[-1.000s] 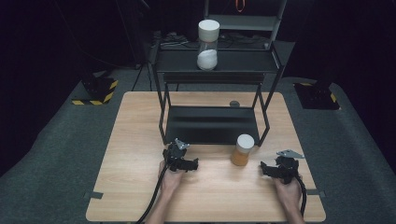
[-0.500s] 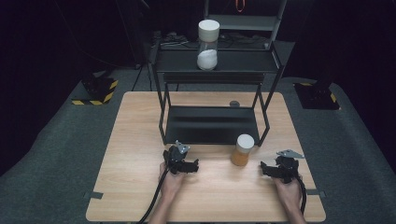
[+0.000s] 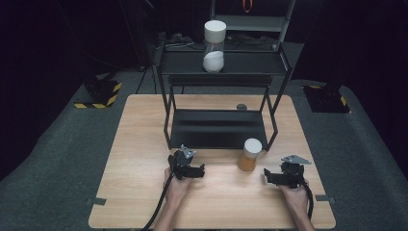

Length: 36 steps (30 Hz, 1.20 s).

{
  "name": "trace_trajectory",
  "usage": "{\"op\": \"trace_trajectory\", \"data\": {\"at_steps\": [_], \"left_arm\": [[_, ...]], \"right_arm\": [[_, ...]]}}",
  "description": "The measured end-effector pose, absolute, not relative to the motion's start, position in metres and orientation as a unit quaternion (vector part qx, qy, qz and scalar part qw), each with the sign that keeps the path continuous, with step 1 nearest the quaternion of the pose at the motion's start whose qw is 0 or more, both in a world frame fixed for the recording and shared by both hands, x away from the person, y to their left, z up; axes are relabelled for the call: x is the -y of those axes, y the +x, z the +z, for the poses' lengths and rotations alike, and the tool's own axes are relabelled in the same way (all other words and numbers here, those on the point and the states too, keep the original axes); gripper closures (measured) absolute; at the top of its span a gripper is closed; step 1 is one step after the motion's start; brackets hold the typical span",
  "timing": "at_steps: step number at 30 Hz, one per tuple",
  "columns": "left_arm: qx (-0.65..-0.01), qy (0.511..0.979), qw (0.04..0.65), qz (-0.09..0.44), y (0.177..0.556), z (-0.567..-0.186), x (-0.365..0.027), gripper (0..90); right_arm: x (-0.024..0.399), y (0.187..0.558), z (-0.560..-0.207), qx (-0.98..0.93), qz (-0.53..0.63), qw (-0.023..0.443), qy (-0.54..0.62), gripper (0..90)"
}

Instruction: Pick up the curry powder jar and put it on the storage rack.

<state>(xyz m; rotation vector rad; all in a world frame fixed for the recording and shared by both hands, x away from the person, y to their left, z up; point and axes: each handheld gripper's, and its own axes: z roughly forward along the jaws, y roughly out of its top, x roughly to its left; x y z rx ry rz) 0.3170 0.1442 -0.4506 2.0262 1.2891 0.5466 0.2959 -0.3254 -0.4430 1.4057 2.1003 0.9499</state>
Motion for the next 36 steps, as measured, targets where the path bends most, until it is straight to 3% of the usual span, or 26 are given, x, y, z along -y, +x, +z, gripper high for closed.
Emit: {"op": "trace_trajectory", "data": {"at_steps": [16, 36], "left_arm": [[-0.493, 0.776, 0.333, 0.209, 0.317, -0.451, -0.144, 3.9], [-0.493, 0.776, 0.333, 0.21, 0.317, -0.451, -0.144, 3.9]], "right_arm": [[0.311, 0.293, -0.441, -0.788, 0.375, 0.18, 0.453, 3.4], [0.292, 0.313, -0.434, -0.778, 0.412, 0.177, 0.44, 7.9]]}}
